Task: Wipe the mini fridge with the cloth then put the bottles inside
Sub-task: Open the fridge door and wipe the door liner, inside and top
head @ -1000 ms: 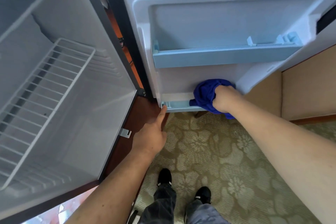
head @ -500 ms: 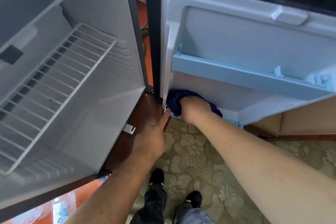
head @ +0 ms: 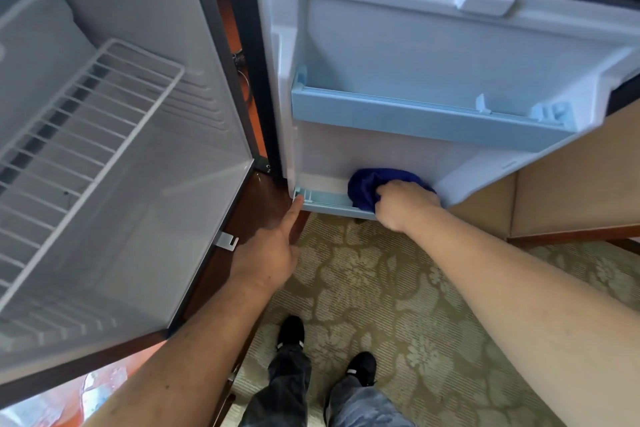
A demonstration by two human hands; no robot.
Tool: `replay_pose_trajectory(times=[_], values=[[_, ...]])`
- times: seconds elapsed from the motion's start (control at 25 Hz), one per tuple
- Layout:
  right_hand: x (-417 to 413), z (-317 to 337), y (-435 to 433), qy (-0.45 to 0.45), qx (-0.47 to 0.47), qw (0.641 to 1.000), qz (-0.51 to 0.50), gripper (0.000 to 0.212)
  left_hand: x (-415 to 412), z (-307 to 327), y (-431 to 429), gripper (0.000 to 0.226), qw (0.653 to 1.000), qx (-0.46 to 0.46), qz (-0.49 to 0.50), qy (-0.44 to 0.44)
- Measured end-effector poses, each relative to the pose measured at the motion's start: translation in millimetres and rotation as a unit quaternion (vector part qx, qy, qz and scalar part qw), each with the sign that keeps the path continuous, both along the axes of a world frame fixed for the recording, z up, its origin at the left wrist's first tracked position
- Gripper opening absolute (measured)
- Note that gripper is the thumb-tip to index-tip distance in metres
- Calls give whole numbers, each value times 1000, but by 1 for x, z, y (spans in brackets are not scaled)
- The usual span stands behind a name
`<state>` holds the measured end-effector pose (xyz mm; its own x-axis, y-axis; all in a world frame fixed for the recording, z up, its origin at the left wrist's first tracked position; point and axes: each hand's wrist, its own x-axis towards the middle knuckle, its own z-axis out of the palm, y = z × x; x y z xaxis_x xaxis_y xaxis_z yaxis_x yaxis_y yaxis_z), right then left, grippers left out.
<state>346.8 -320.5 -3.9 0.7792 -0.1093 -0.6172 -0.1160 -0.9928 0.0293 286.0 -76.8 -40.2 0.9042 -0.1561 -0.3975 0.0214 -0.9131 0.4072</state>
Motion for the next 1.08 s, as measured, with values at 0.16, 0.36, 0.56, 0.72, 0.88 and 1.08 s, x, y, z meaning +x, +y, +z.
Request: replay_pose_trajectory(times=[0.16, 0.36, 0.56, 0.72, 0.88, 1.08], values=[[-46, -3, -26, -211, 124, 970, 11, 30, 1, 1, -1, 90, 1000, -13, -8, 16], [-67, 3, -42, -337, 192, 921, 44, 69, 3, 1, 0, 91, 999, -18, -17, 27], [-31, 3, -28, -174, 125, 968, 133, 76, 5, 0, 1, 91, 999, -9, -22, 26], [-33, -9, -16, -121, 52, 990, 58, 61, 5, -1, 4, 93, 999, -5, -28, 20], [-53, -14, -4, -164, 16, 984, -67, 58, 5, -2, 5, 93, 999, -5, -32, 17], [-49, -16, 10, -208, 52, 958, -192, 50, 4, -2, 6, 98, 999, -17, -42, 23]])
